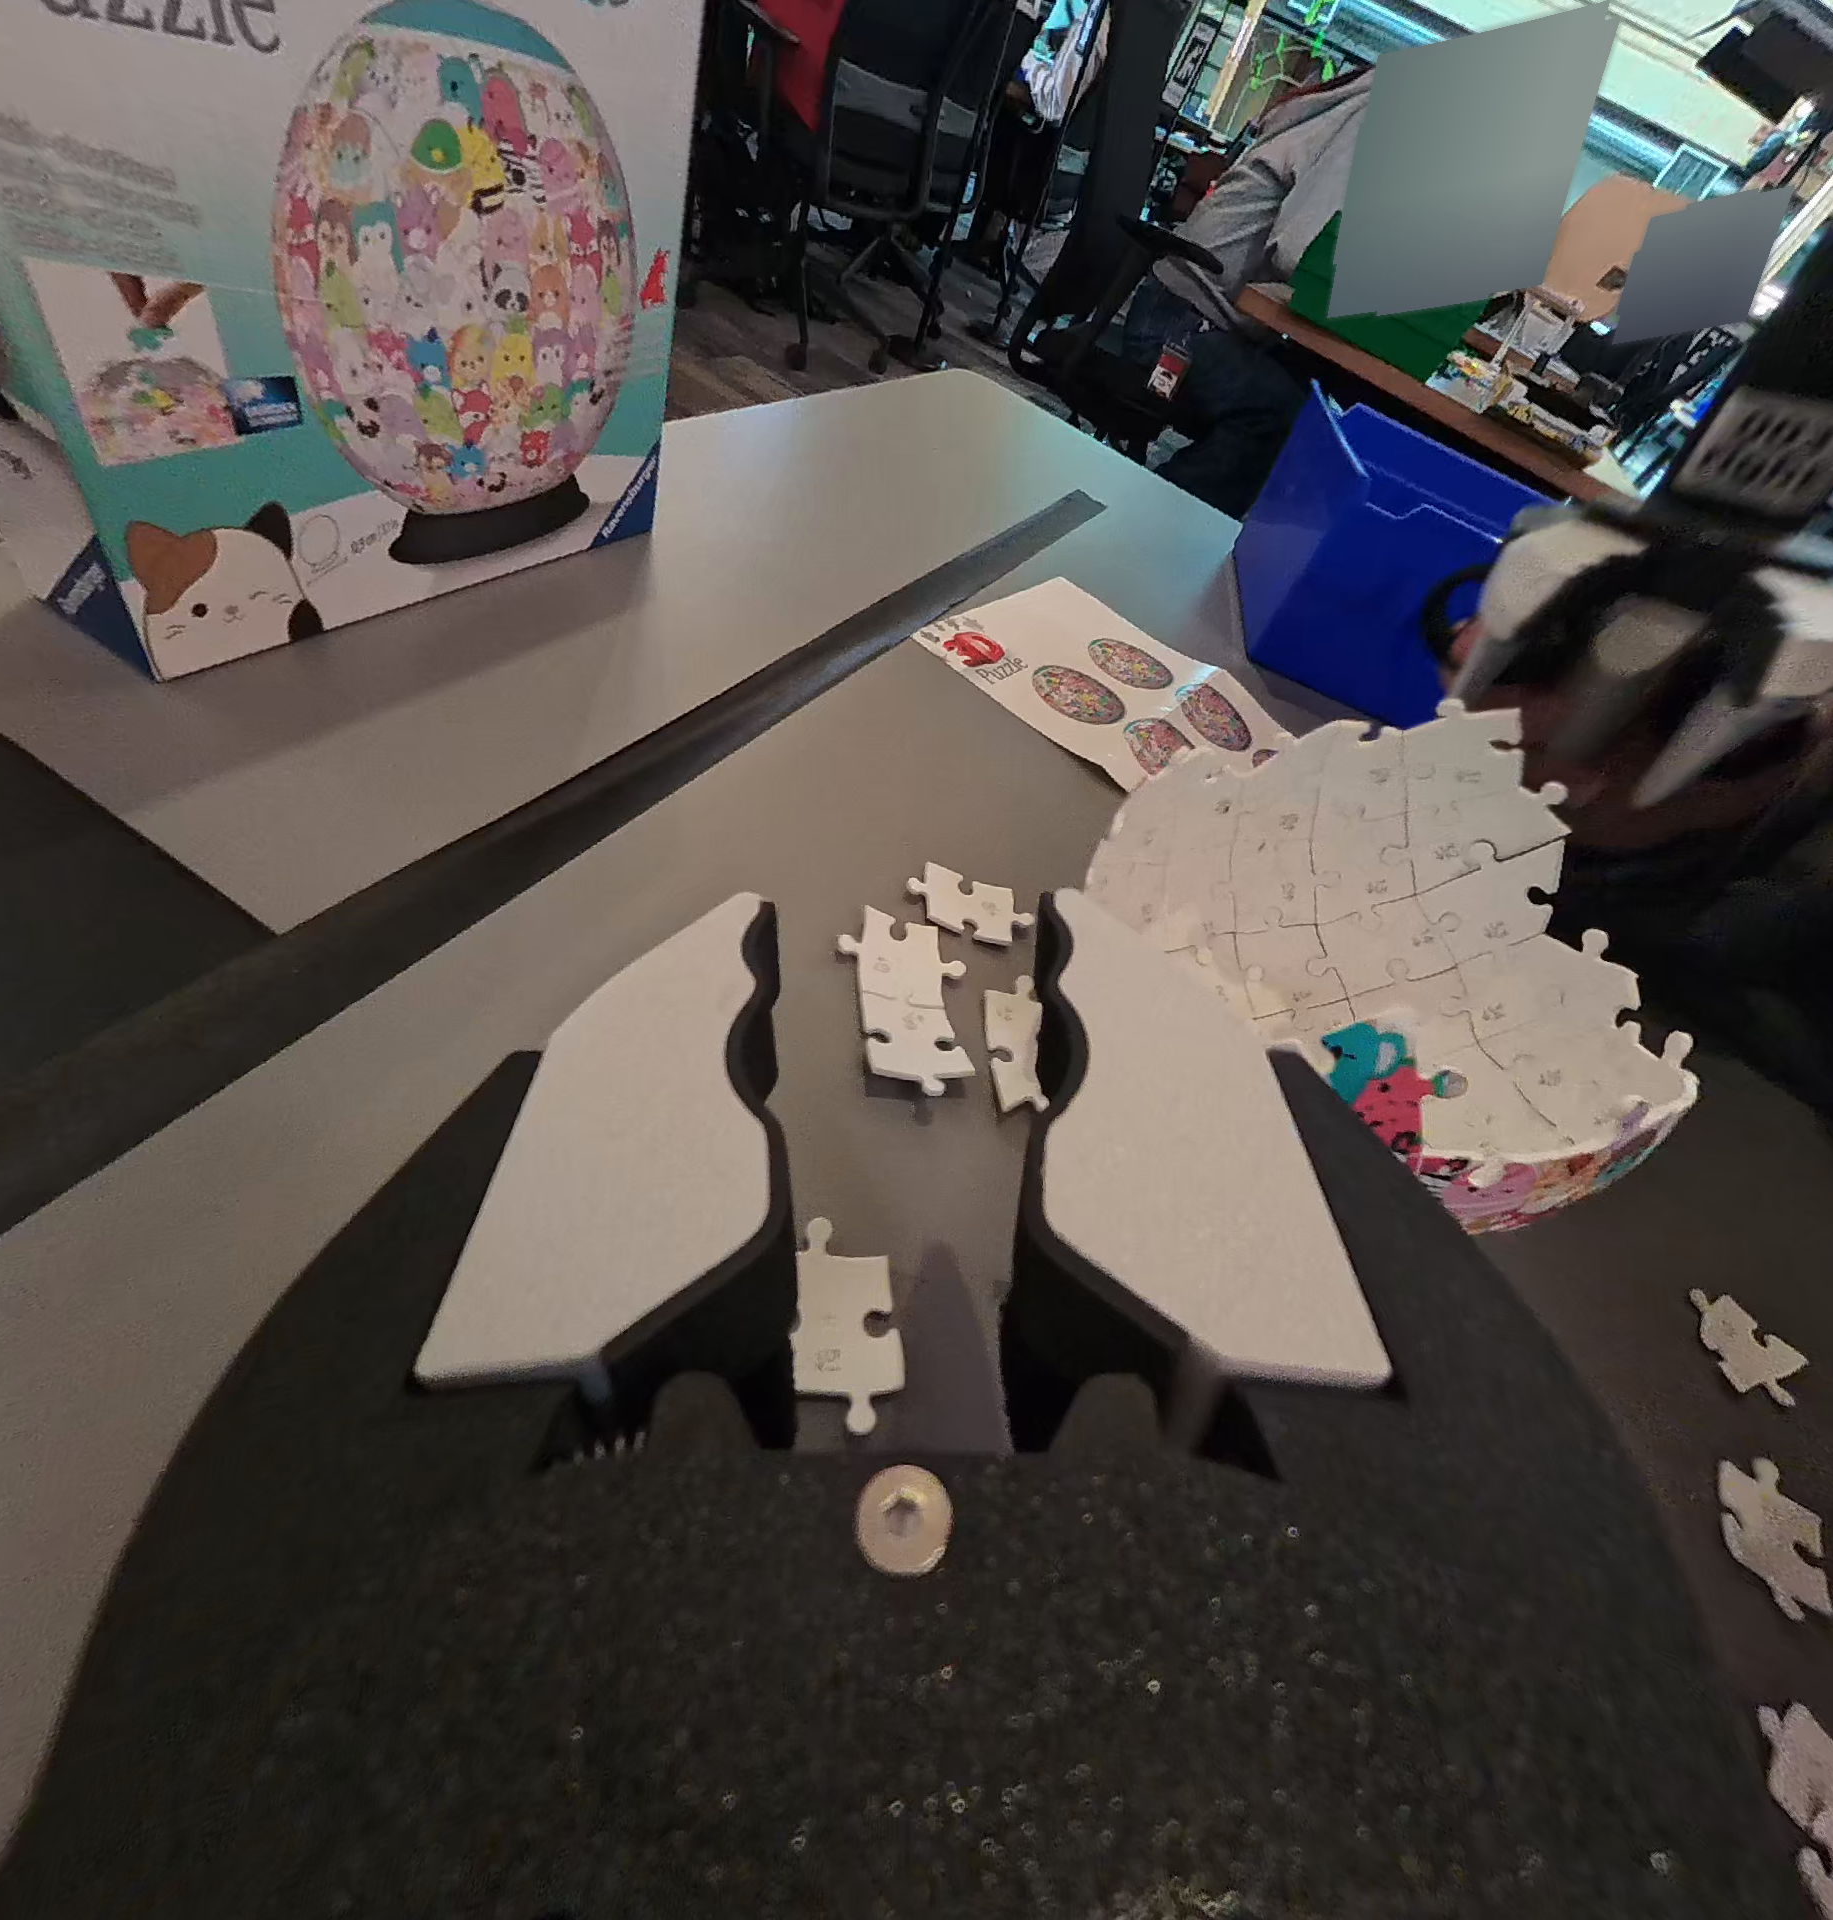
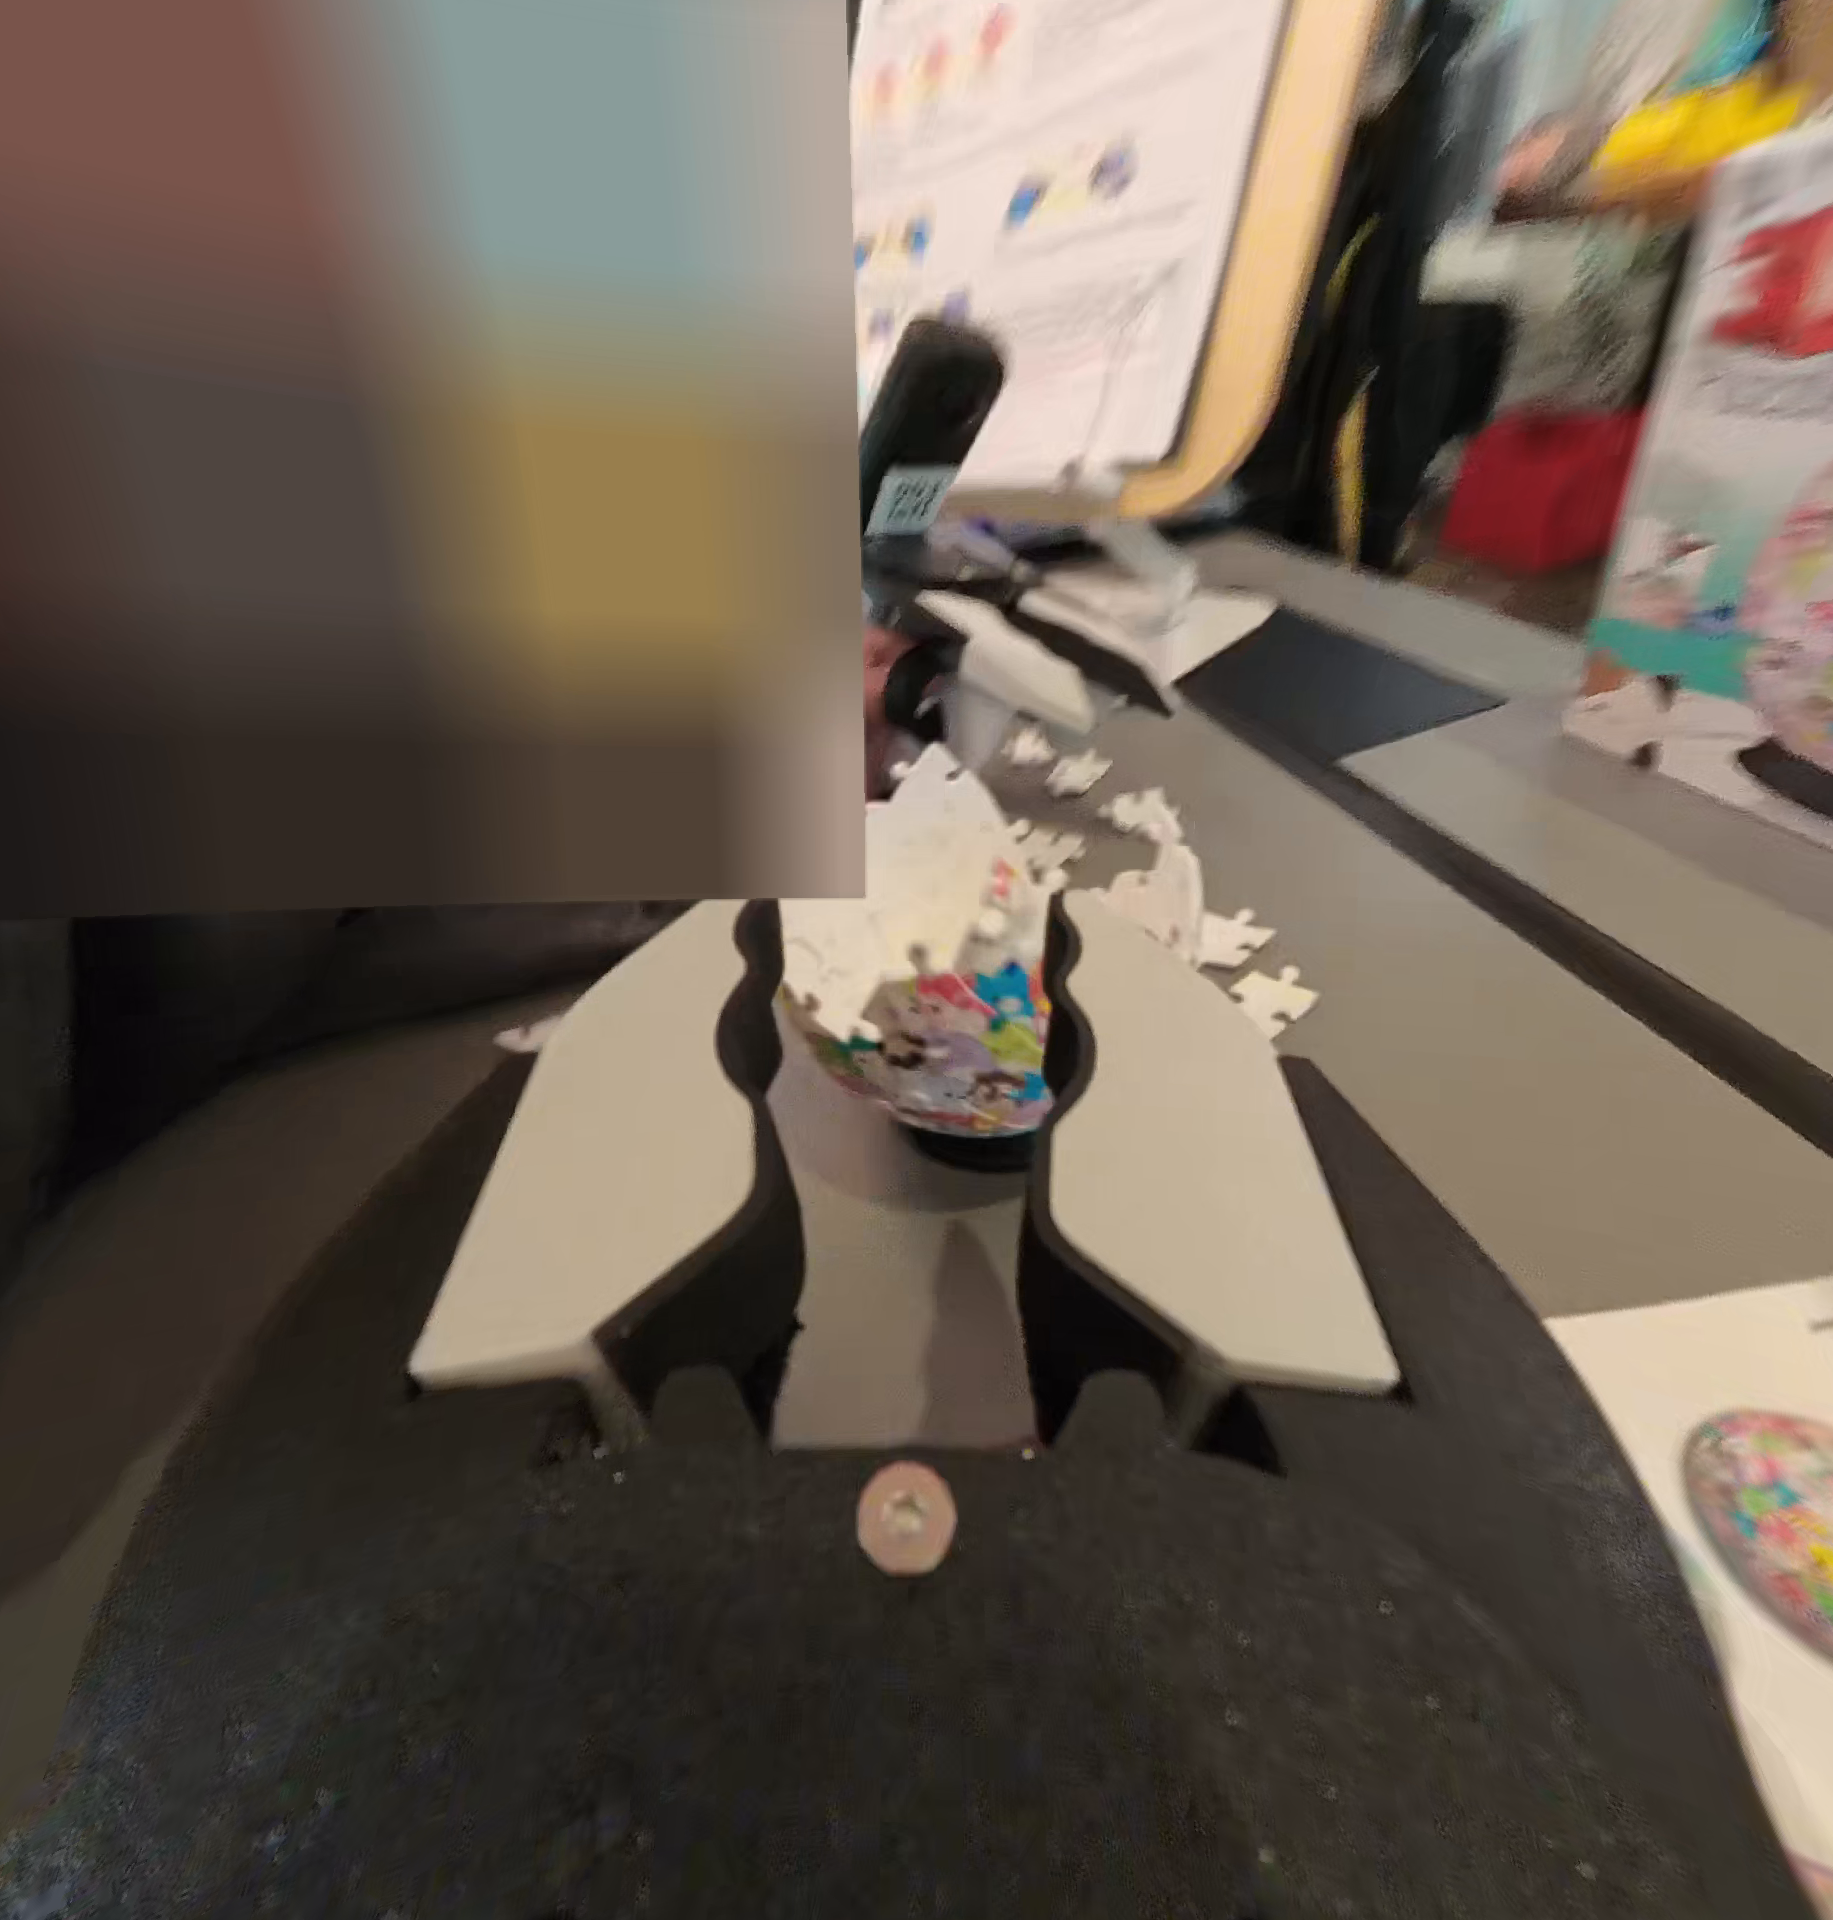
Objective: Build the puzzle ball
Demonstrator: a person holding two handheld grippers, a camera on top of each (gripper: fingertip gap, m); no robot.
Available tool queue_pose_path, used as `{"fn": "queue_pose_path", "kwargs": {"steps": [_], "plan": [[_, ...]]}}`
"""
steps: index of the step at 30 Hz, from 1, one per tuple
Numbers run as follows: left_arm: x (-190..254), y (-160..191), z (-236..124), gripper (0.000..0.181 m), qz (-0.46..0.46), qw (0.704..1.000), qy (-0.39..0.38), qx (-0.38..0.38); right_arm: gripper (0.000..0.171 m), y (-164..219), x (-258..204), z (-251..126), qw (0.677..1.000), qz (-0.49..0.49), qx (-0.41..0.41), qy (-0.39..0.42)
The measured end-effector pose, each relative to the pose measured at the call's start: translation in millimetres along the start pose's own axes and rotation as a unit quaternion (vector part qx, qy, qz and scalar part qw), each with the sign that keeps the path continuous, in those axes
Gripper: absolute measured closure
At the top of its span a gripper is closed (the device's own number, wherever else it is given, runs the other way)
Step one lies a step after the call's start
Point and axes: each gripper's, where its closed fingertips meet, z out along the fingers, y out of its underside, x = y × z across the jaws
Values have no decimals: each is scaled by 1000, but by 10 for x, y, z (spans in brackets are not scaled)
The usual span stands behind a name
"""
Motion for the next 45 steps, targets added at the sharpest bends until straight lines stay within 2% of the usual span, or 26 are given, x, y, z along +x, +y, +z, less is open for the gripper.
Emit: {"fn": "queue_pose_path", "kwargs": {"steps": [2,3,7,8,10,12,14,16,24,26,32,36,40,42,45], "plan": [[-4,8,6,135,-5,1000,3,-3,127,-160,-8,65,995,-44,-90,22],[-2,13,10,135,-4,1000,2,-5,122,-230,-10,111,989,-62,-134,29],[27,43,43,136,9,1000,0,-16,126,-469,-170,453,955,-106,-274,-32],[36,43,46,136,12,1000,0,-16,135,-454,-211,564,939,-126,-313,-60],[62,34,41,136,17,1000,2,-13,135,-256,-225,746,885,-179,-413,-115],[67,18,19,137,20,1000,-2,-7,126,51,-145,800,807,-232,-520,-157],[57,-5,-11,137,20,1000,-7,2,126,290,-83,795,738,-252,-595,-195],[49,-23,-36,137,17,1000,-9,10,129,448,-11,799,692,-270,-628,-230],[27,-59,-65,137,8,1000,-5,23,136,804,67,782,613,-320,-626,-360],[23,-55,-56,136,8,1000,-5,21,137,821,124,818,601,-368,-603,-375],[2,-51,-43,136,-2,1000,3,20,138,926,147,827,561,-426,-577,-414],[-1,-58,-51,136,-11,1000,10,23,139,915,61,862,549,-404,-591,-431],[5,-56,-51,136,-11,1000,11,23,141,879,181,863,517,-405,-624,-424],[1,-57,-53,136,-11,1000,10,24,143,785,213,859,526,-388,-633,-416],[0,-62,-59,136,-15,999,13,26,143,560,138,833,578,-346,-624,-396]]}}
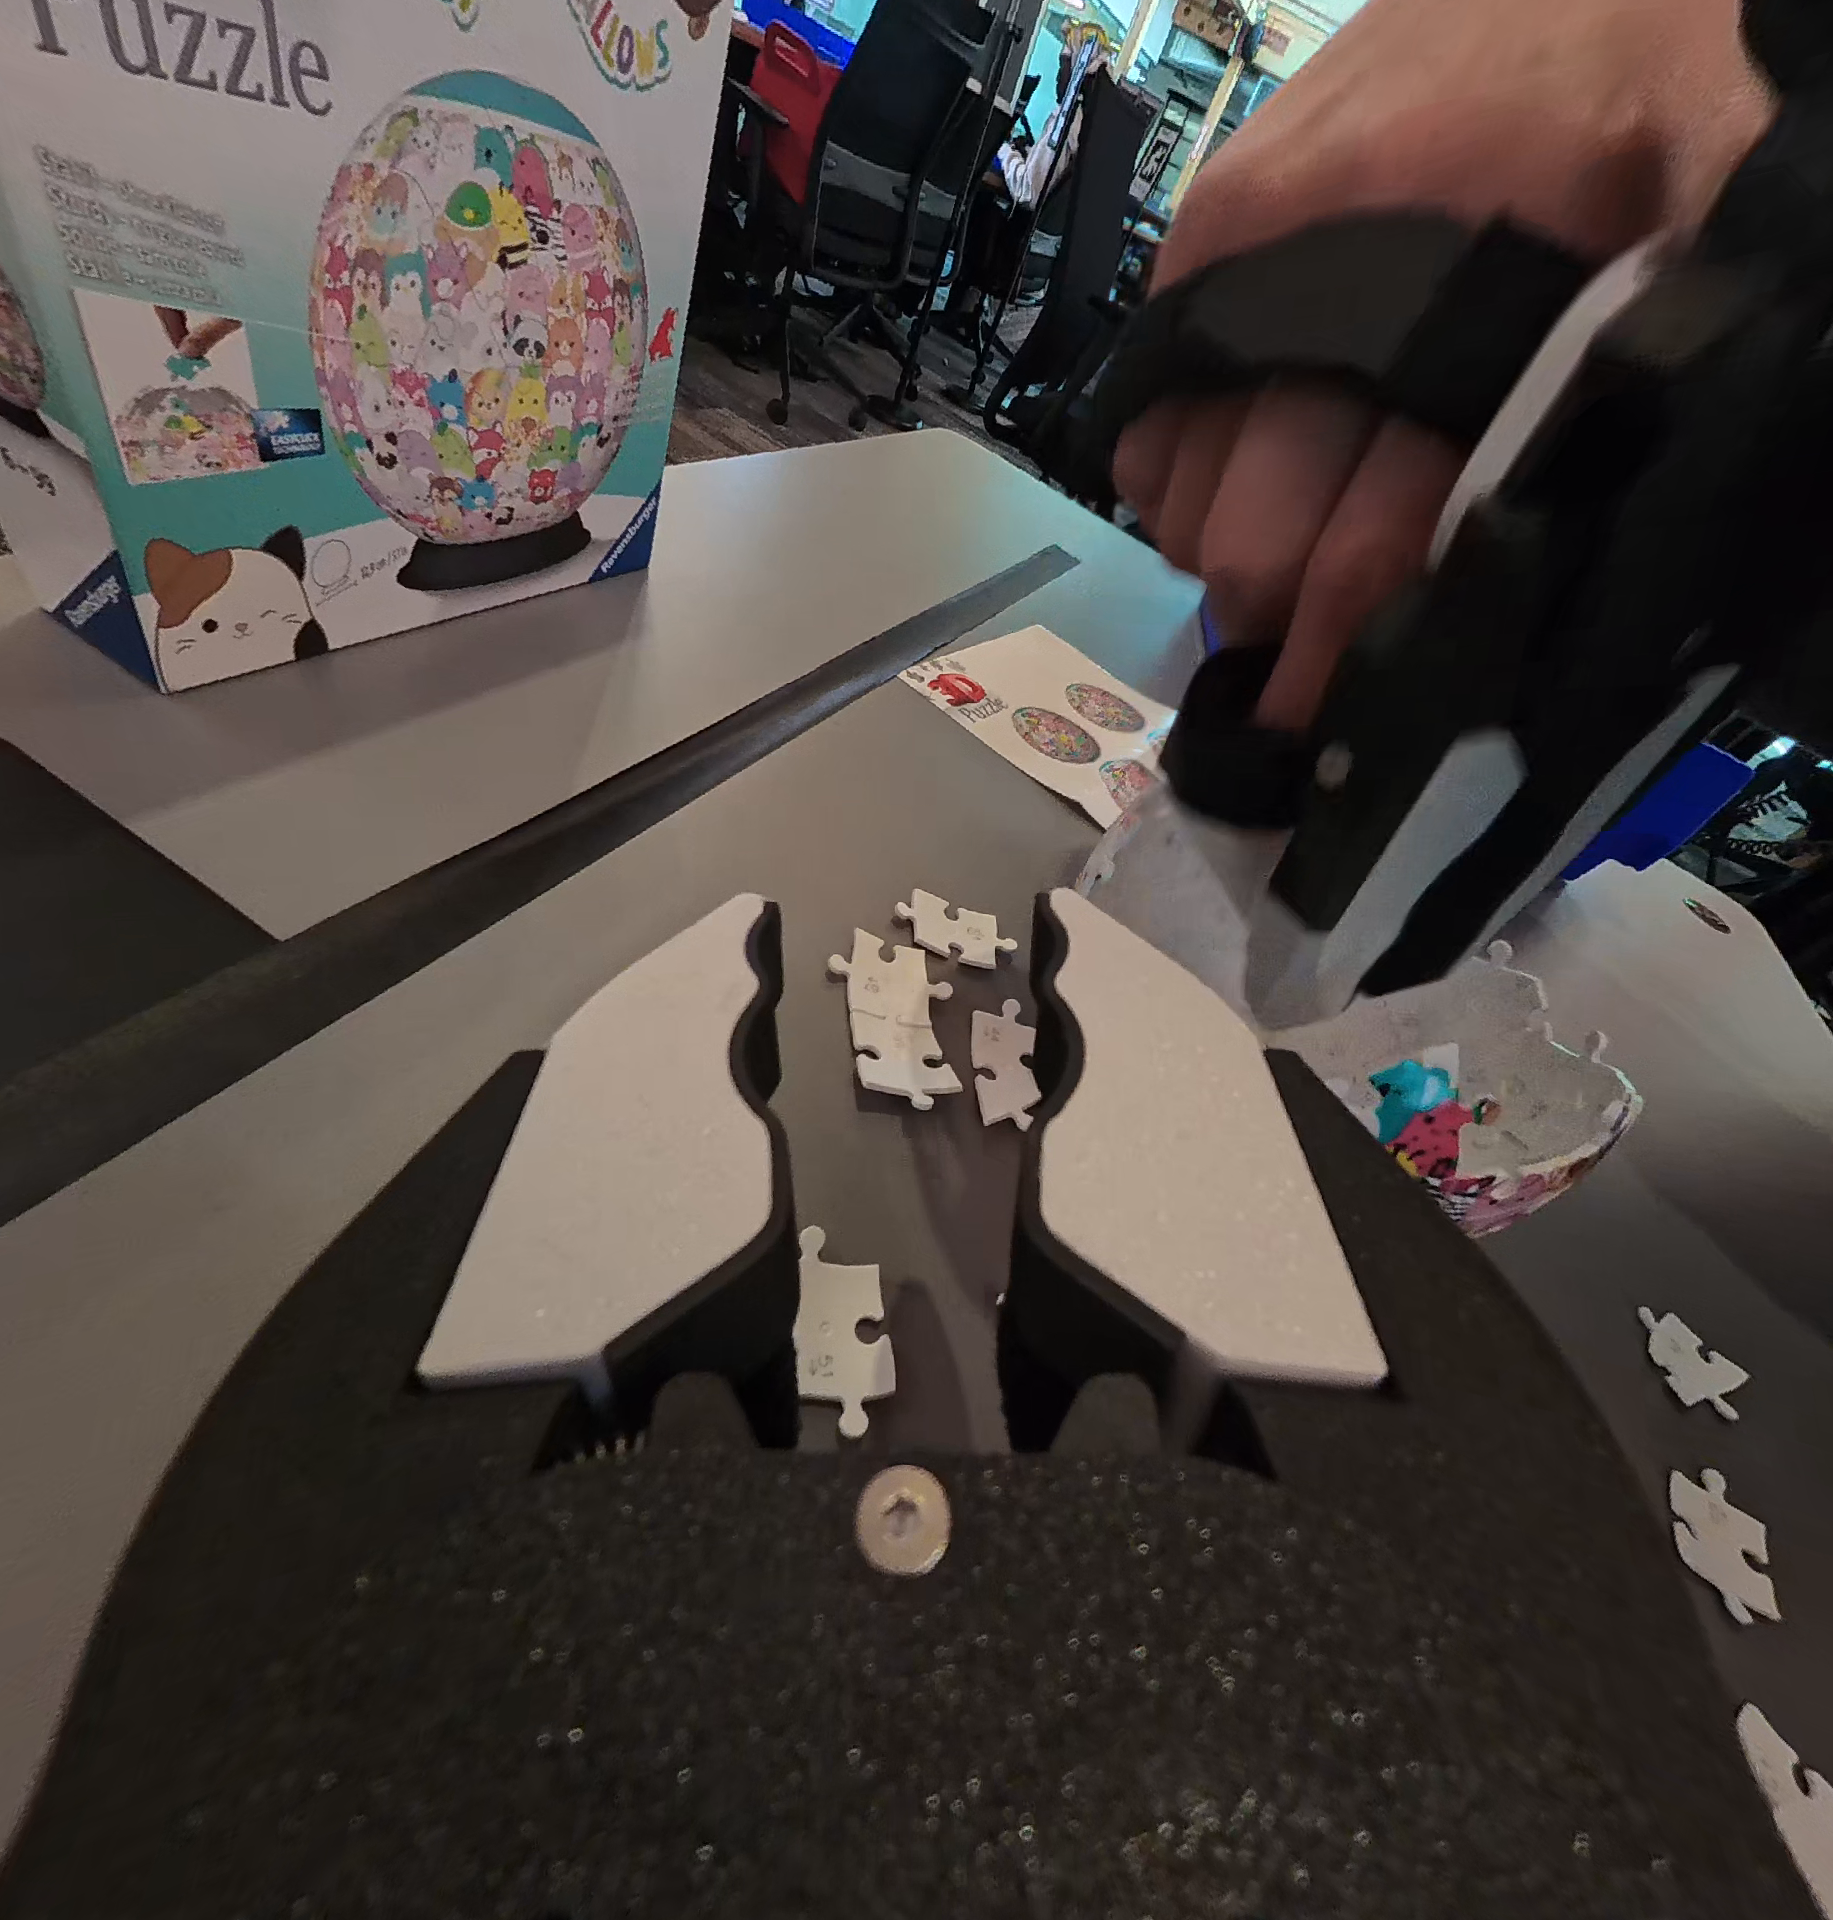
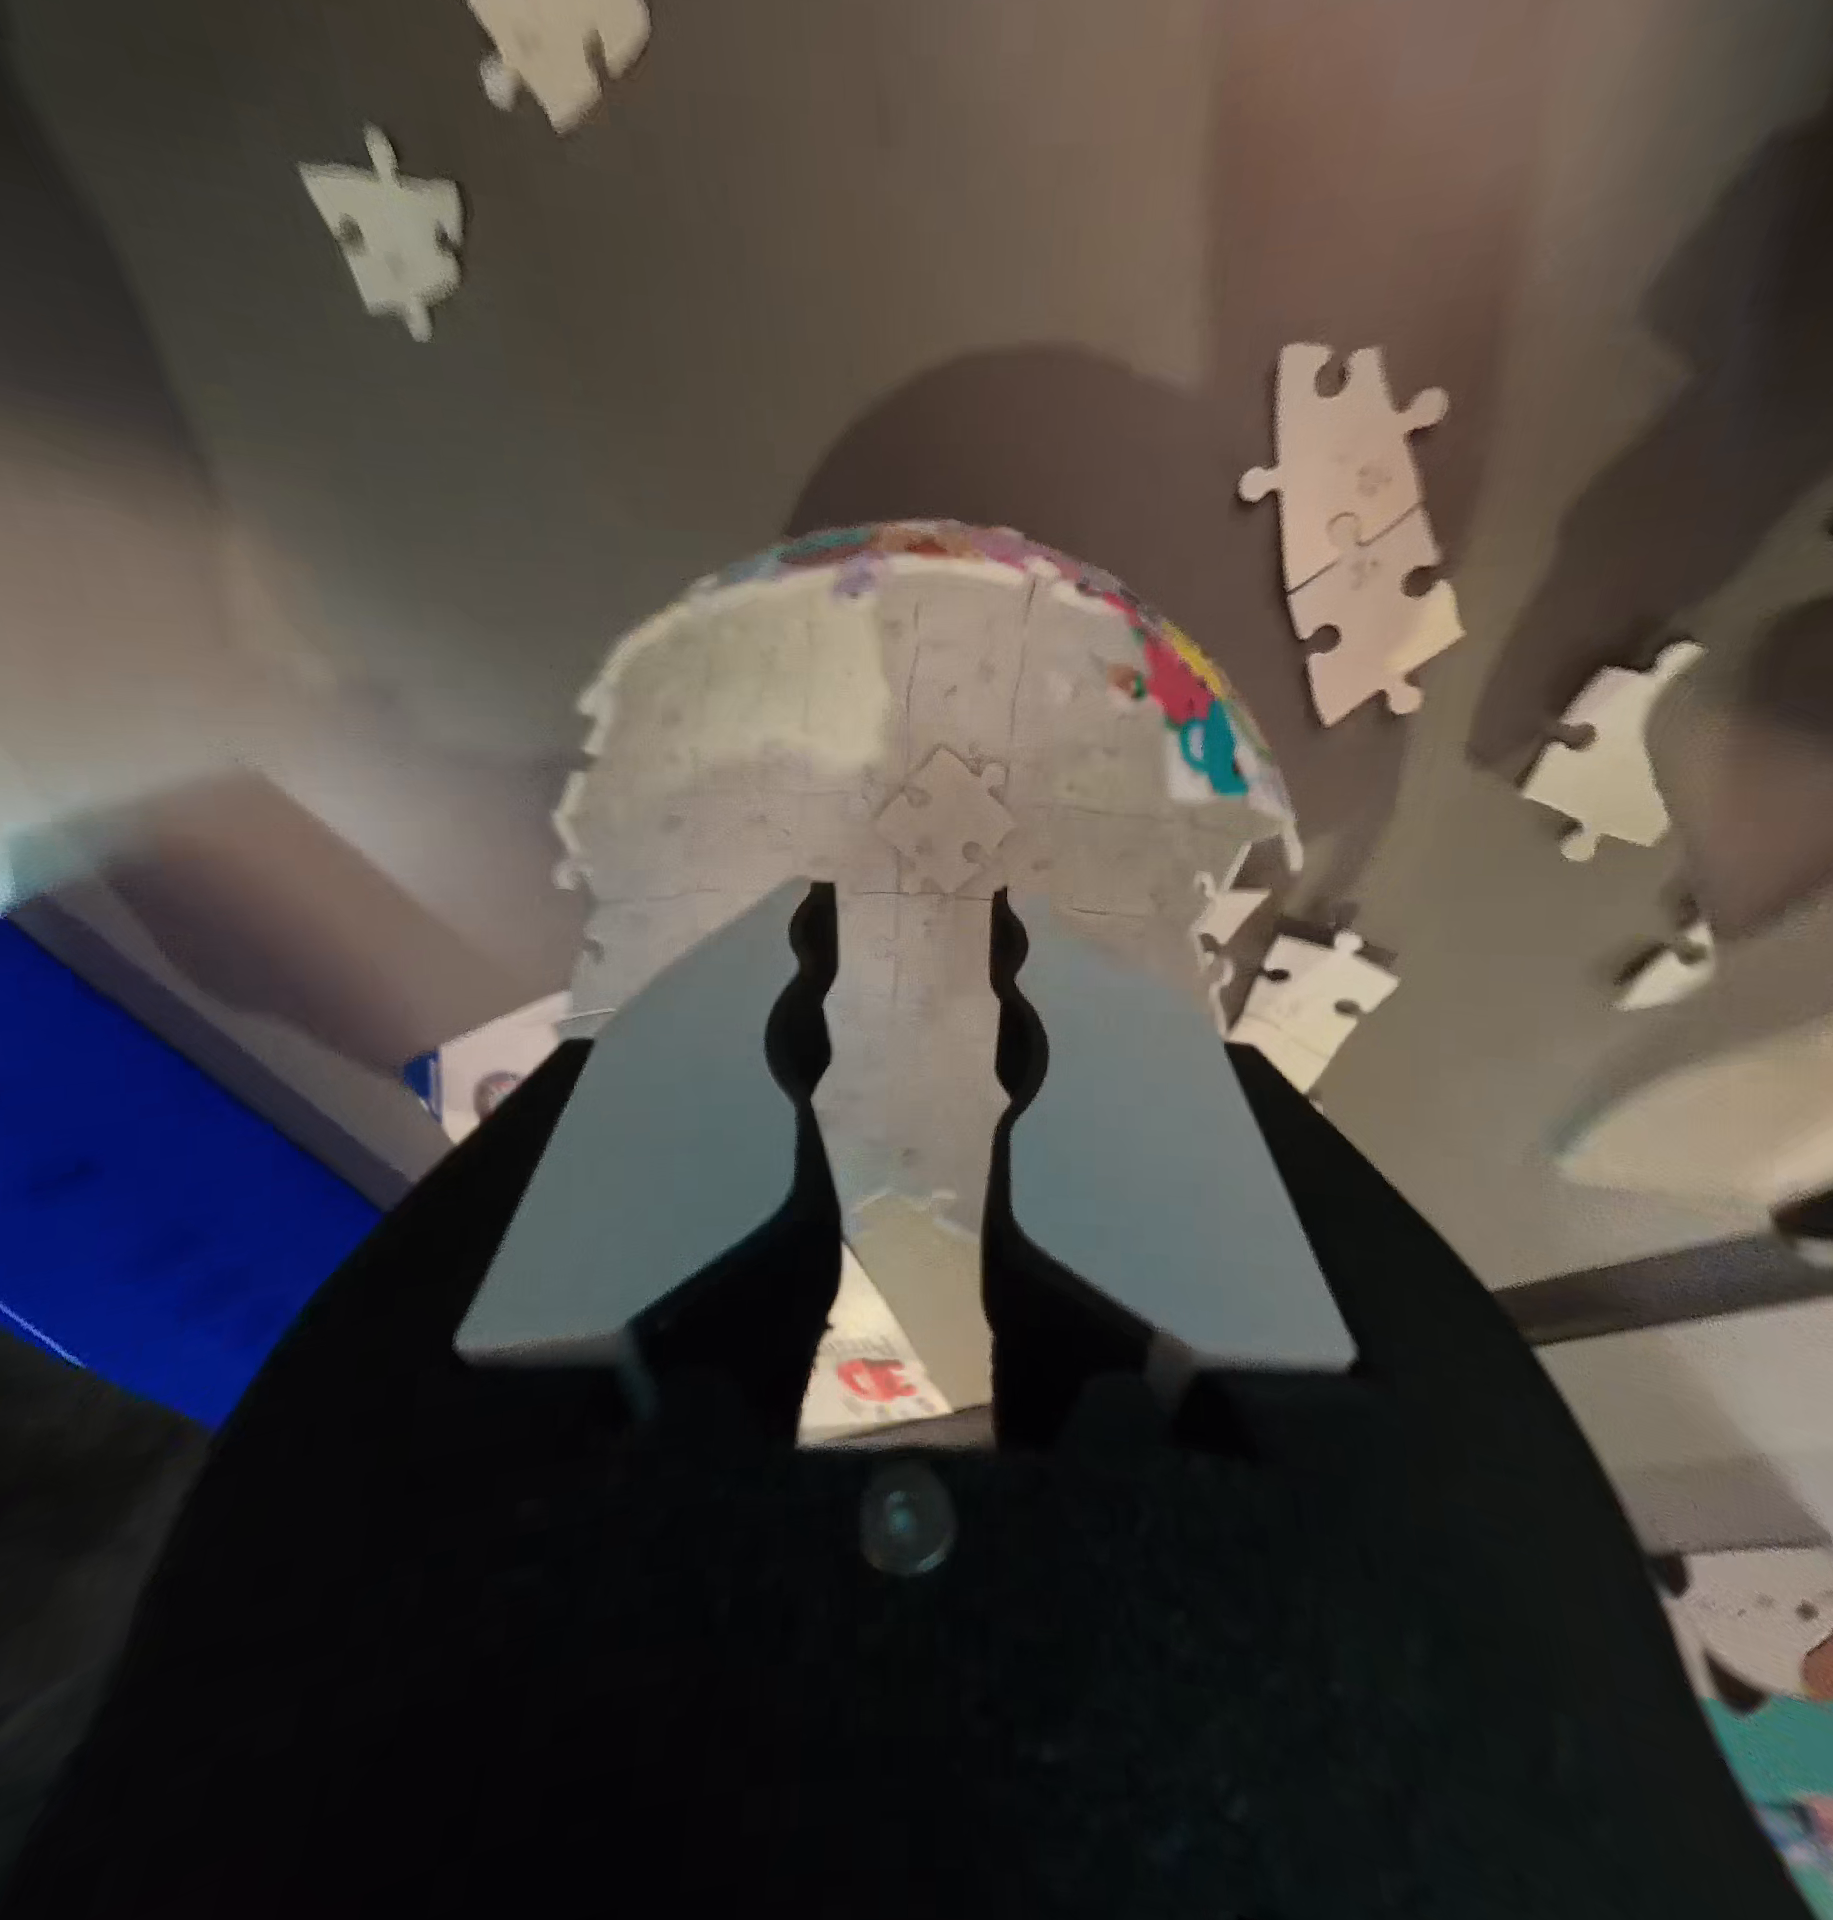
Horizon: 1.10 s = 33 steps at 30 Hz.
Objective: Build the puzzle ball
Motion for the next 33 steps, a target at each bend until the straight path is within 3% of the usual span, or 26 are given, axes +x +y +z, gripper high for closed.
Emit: {"fn": "queue_pose_path", "kwargs": {"steps": [3,6,9,12,15,19,26,33], "plan": [[-3,0,-1,136,-2,1000,0,0,134,-38,-42,-278,994,60,39,82],[1,4,3,136,-4,1000,2,-1,128,-71,-160,-545,968,177,90,154],[12,1,5,136,-1,1000,2,-1,129,-129,-384,-621,914,314,166,195],[24,7,11,136,3,1000,2,-4,134,-224,-593,-490,864,369,214,266],[40,10,14,136,4,1000,5,-5,136,-379,-705,-338,823,388,238,339],[59,6,15,137,2,1000,9,-3,136,-361,-686,-148,785,395,186,440],[71,22,28,137,8,1000,7,-8,124,-299,-588,37,750,371,101,539],[78,32,38,137,7,1000,9,-11,120,-272,-540,241,752,372,91,536]]}}
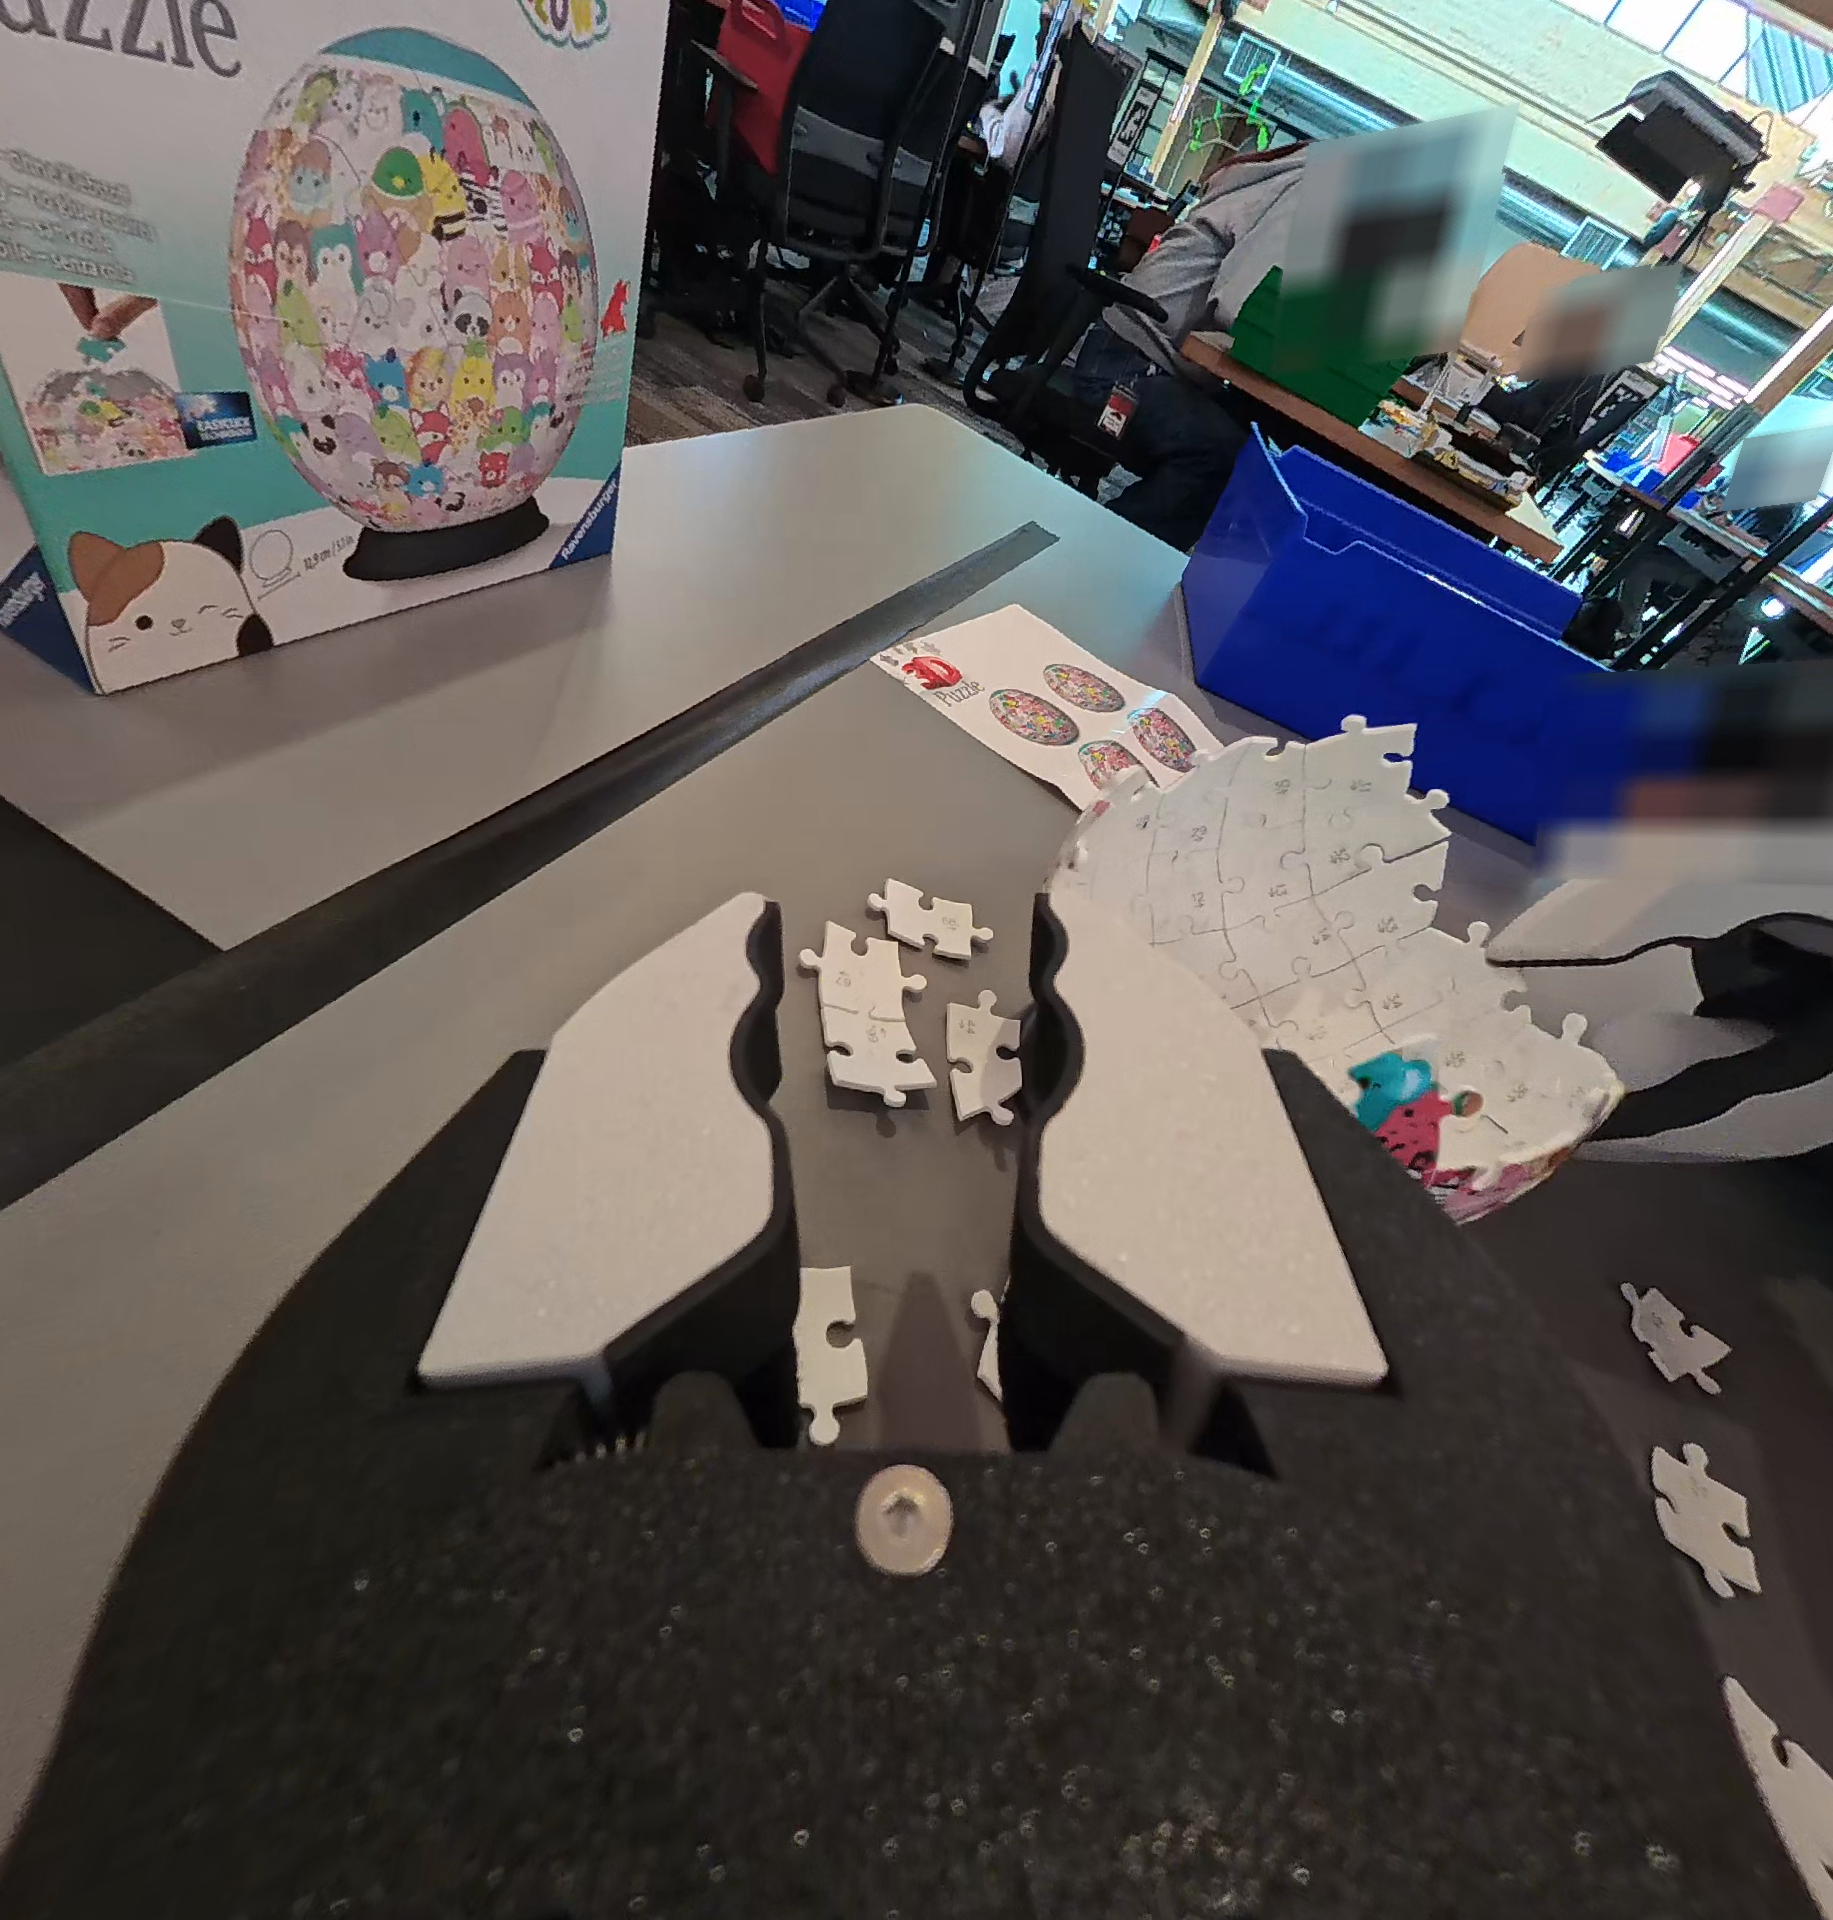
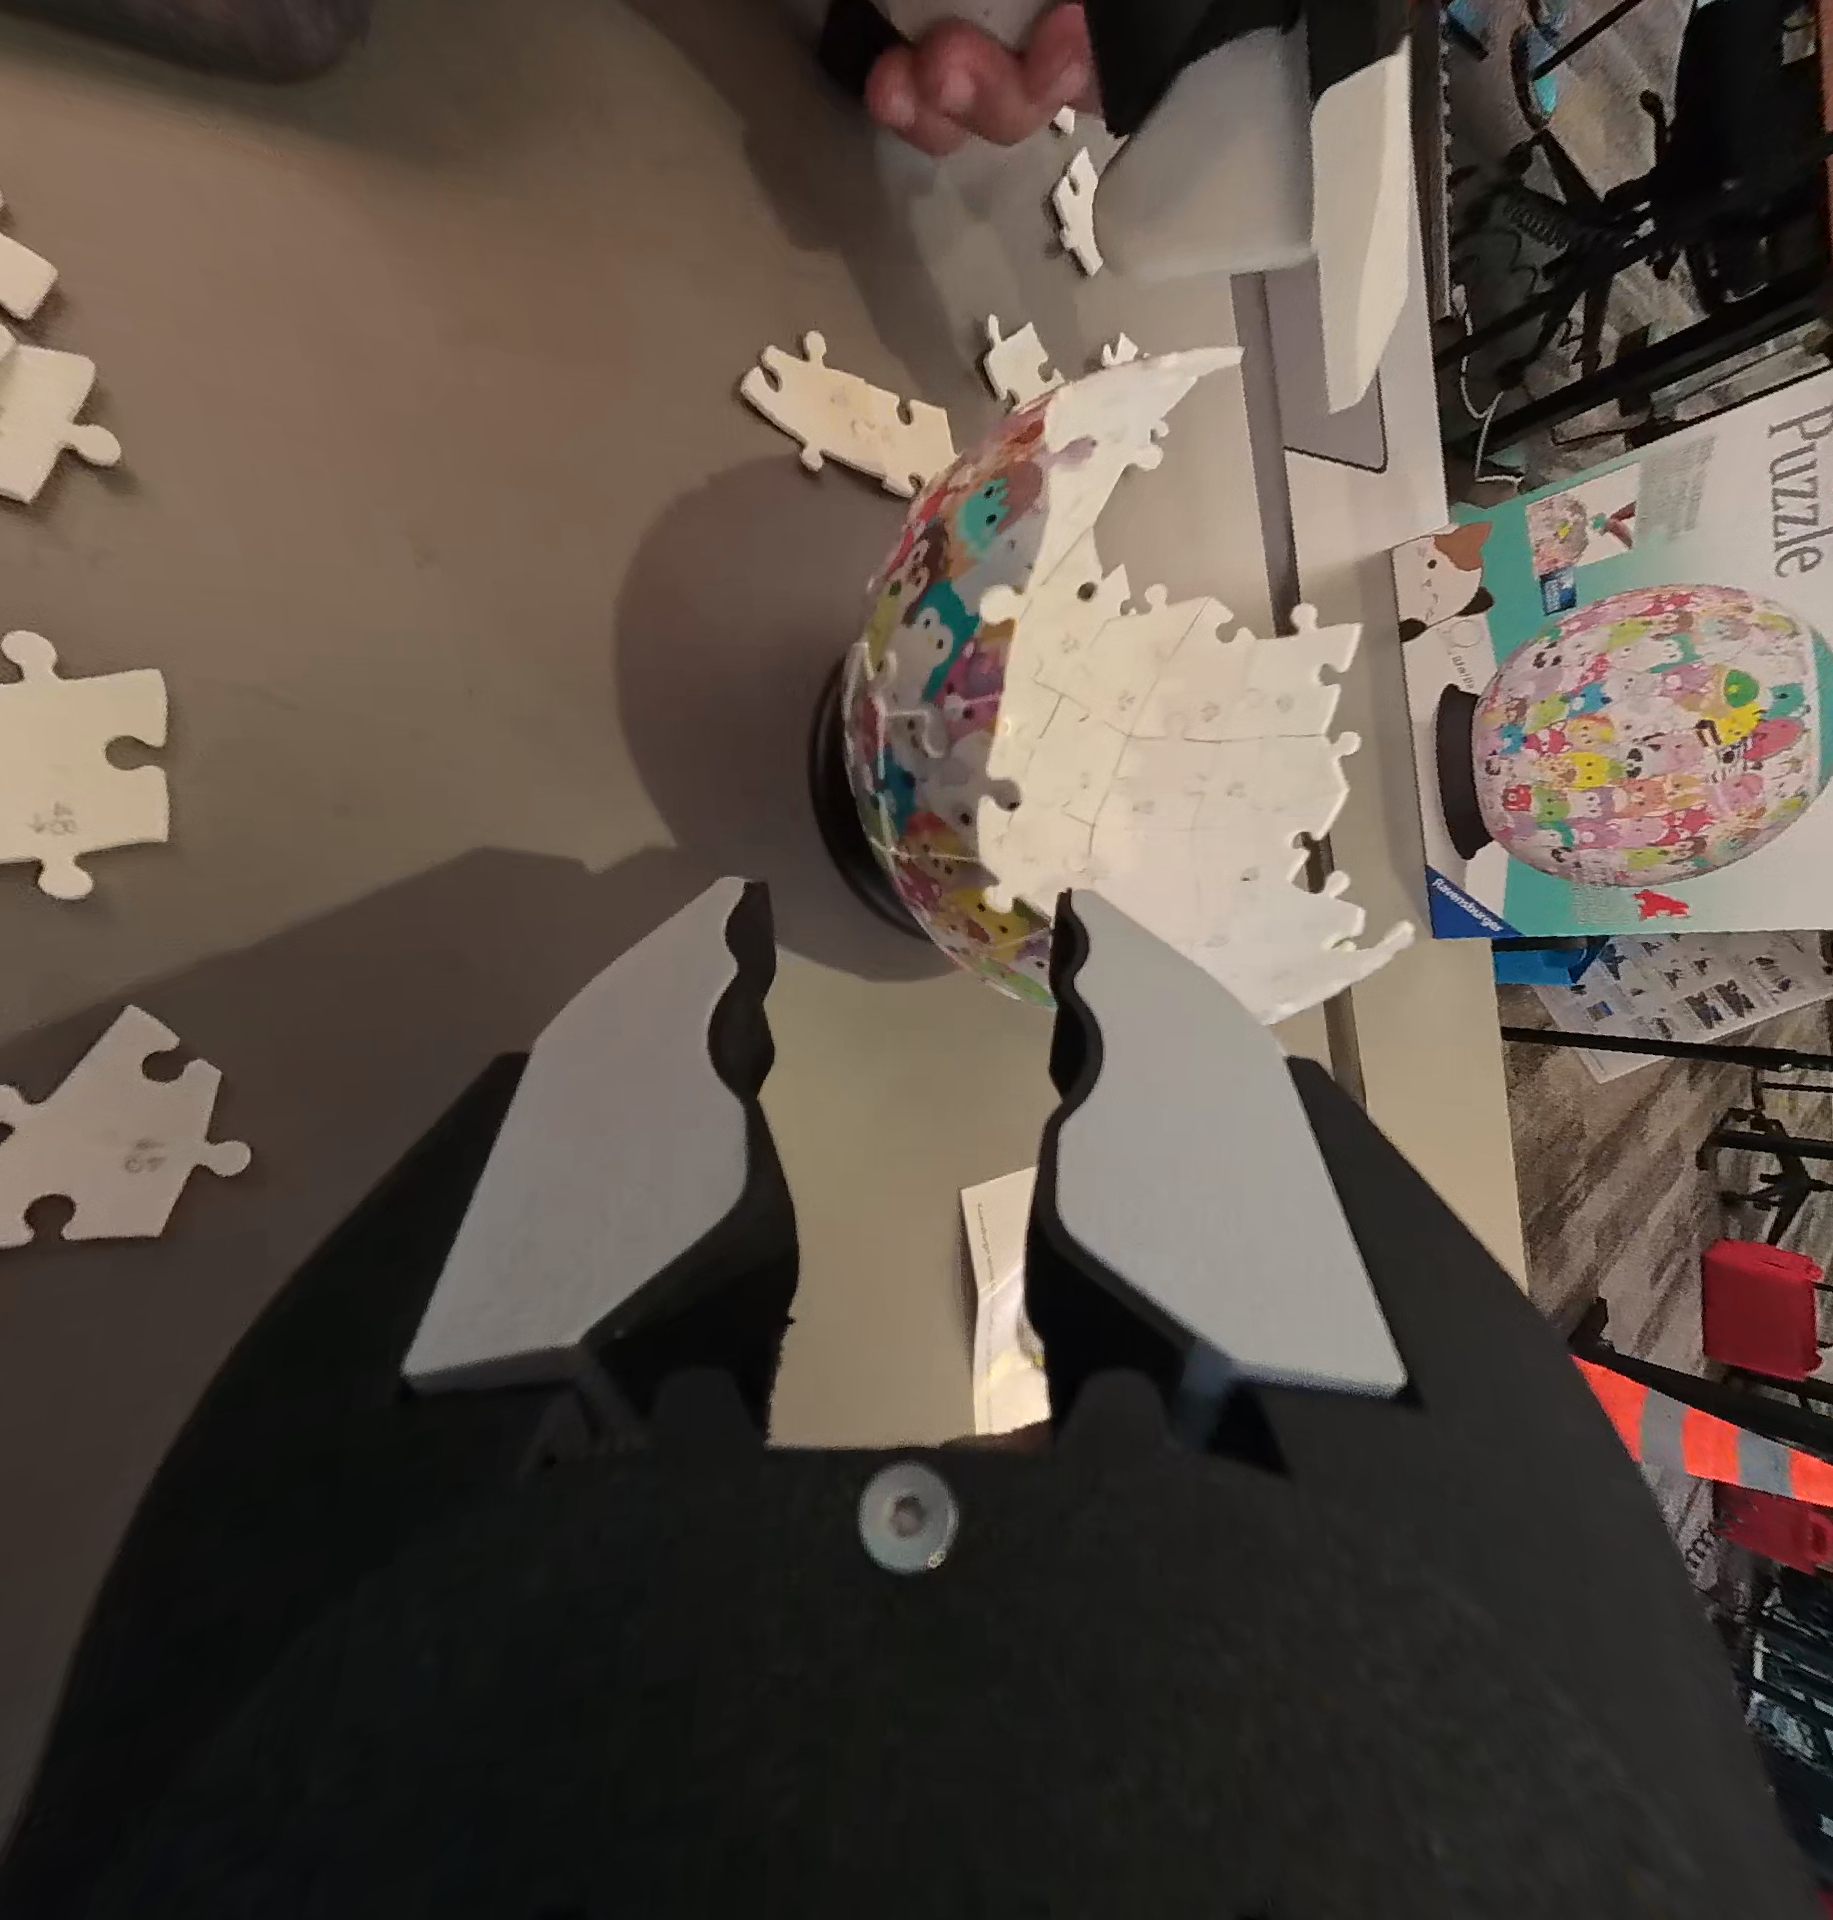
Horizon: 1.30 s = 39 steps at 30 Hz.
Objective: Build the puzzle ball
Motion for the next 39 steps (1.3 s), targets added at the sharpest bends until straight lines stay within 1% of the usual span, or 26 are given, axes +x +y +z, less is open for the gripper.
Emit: {"fn": "queue_pose_path", "kwargs": {"steps": [5,8,14,21,23,25,26,28,30,31,32,33,34,37,39], "plan": [[5,7,9,137,1,1000,1,-2,120,42,-46,41,1000,2,-5,-4],[4,8,9,136,1,1000,0,-2,117,77,-75,90,1000,1,-11,-3],[6,15,16,137,0,1000,2,-4,115,112,-160,186,1000,9,-15,-24],[7,19,21,137,-1,1000,3,-6,111,106,-208,269,997,43,-2,-62],[8,21,22,136,-1,1000,4,-6,111,39,-191,156,996,45,9,-74],[9,17,21,137,-1,1000,4,-5,111,-143,-91,-71,995,35,35,-89],[8,17,22,137,-2,1000,4,-5,113,-271,14,-209,994,23,53,-93],[10,17,25,137,-2,1000,5,-5,120,-516,358,-443,994,-20,79,-78],[11,17,25,136,-1,1000,5,-5,127,-709,658,-534,991,-65,87,-84],[9,14,24,136,-1,1000,4,-4,127,-769,750,-490,988,-86,88,-98],[7,12,22,136,-1,1000,3,-3,134,-765,827,-373,985,-112,76,-109],[4,9,19,136,-3,1000,4,-2,143,-700,875,-203,982,-138,53,-121],[1,5,16,136,-5,1000,4,0,144,-622,876,-23,978,-152,31,-141],[-22,-10,0,137,-11,1000,3,5,141,-405,671,355,958,-161,-36,-234],[-42,-22,-8,137,-15,1000,2,10,141,-336,574,489,945,-196,-63,-254]]}}
